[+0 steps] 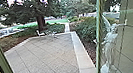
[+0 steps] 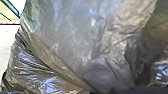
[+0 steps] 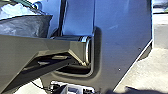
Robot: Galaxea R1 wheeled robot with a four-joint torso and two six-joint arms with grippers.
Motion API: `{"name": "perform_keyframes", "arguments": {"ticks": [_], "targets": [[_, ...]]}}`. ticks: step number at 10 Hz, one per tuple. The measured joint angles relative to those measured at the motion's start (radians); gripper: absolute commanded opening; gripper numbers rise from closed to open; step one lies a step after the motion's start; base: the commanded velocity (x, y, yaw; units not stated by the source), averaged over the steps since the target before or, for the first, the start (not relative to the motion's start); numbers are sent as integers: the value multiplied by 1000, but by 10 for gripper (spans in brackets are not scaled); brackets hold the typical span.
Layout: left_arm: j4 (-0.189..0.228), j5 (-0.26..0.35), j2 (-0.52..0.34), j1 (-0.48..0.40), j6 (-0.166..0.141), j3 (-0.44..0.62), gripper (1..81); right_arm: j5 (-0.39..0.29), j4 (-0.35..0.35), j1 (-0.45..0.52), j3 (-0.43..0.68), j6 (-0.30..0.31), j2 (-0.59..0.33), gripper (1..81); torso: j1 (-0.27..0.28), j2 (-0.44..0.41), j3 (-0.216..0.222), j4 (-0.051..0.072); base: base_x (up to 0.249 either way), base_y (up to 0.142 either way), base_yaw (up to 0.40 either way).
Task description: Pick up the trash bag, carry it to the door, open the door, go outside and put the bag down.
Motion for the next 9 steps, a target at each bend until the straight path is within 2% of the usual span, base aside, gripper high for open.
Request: {"name": "perform_keyframes", "arguments": {"ticks": [9], "targets": [[0, 0, 1, 4, 0, 0, 10, -3, 0, -6, -1, 0, 1, 811, -2, -1, 0, 0, 89, 0, 0]]}}
